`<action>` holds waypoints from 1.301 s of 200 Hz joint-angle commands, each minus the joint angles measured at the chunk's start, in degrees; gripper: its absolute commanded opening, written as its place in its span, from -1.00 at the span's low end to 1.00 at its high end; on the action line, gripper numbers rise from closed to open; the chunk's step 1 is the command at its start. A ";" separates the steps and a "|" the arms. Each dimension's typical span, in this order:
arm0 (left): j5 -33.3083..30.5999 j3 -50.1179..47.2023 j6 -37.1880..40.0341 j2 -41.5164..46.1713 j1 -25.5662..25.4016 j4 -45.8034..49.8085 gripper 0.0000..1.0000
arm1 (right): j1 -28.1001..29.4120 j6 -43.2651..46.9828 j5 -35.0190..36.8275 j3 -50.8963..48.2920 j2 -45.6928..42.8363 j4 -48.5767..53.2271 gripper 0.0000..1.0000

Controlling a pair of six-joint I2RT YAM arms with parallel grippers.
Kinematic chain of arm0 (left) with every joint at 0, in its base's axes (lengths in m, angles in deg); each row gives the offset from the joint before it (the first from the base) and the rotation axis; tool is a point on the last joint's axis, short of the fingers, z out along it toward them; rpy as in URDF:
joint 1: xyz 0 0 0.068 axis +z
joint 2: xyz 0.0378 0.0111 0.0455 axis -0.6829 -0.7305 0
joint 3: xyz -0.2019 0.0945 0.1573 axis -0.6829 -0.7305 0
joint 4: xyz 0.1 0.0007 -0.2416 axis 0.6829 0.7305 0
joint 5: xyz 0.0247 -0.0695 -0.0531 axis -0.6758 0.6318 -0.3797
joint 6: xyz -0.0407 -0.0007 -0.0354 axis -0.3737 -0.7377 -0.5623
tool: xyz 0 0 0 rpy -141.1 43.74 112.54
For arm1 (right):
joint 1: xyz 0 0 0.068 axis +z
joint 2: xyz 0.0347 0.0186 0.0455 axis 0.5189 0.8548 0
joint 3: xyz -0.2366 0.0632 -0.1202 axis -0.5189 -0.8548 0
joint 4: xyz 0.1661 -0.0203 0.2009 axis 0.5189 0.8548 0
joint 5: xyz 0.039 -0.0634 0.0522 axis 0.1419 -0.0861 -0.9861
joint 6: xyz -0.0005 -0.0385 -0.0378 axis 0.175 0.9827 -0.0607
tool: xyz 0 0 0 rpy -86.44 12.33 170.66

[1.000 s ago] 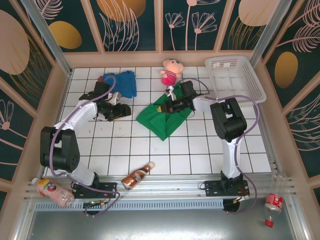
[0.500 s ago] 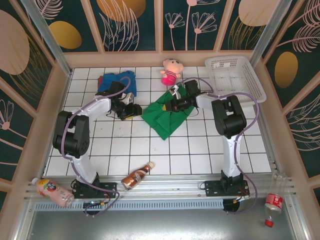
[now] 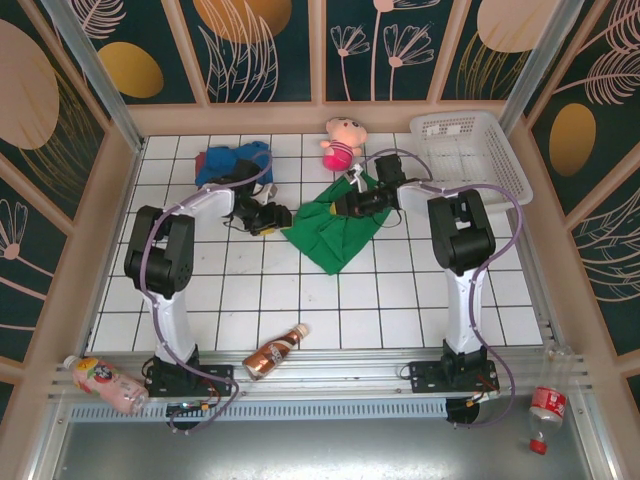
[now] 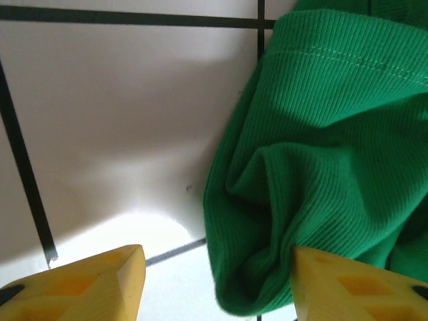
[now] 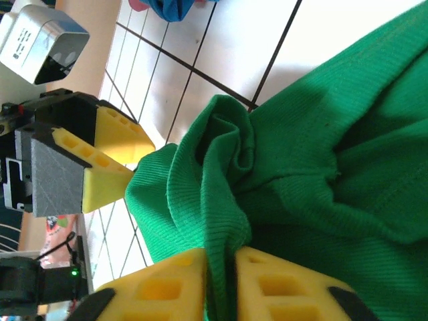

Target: Fold and stack the tank tops

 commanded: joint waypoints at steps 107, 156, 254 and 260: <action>-3.20 6.24 4.25 -7.86 -0.30 3.16 0.06 | 8.63 3.82 30.39 -20.48 -29.65 -9.10 0.06; -2.49 7.14 4.23 -8.10 -0.28 3.53 0.00 | 22.74 5.73 47.84 -28.97 -30.93 -16.21 0.20; -0.03 4.27 4.08 -5.99 -0.32 2.11 -0.14 | 23.61 0.90 60.82 -25.12 -23.21 -13.01 -0.50; -0.01 4.21 4.23 -6.10 -0.27 2.20 -0.17 | 23.01 -0.37 60.01 -25.76 -24.10 -13.23 -0.58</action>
